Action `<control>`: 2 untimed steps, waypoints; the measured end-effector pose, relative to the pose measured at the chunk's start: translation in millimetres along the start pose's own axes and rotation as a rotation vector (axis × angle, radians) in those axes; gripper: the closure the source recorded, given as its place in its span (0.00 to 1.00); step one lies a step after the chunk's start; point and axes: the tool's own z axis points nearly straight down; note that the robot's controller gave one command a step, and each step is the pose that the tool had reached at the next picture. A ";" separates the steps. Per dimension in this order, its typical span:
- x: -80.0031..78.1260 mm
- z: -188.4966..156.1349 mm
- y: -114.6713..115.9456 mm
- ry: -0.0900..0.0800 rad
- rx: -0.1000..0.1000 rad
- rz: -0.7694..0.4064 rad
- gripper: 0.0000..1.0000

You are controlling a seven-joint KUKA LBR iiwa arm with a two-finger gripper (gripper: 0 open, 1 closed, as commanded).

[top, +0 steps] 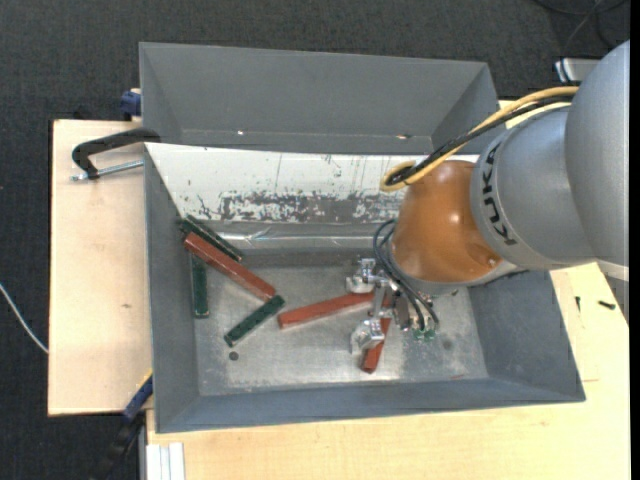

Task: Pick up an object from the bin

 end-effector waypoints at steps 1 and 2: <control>2.2 -2.8 0.1 0.006 0.000 -0.001 1.00; 7.4 -10.0 0.8 0.032 0.000 -0.003 1.00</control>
Offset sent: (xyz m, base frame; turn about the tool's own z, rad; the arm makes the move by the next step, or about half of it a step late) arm 0.0001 0.0000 0.0313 0.0000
